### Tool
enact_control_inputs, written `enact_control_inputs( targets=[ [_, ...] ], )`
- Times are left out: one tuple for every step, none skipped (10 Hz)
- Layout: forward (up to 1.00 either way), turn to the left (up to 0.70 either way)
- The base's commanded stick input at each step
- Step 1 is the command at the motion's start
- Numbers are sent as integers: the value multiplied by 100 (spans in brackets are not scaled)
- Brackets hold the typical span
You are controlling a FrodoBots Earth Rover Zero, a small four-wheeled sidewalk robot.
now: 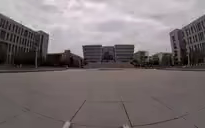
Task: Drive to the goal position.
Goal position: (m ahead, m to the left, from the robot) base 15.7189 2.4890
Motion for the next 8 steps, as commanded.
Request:
enact_control_inputs(
  targets=[
    [70,0],
    [70,0],
    [70,0],
    [70,0],
    [70,0],
    [70,0],
    [70,0],
    [70,0]
  ],
)
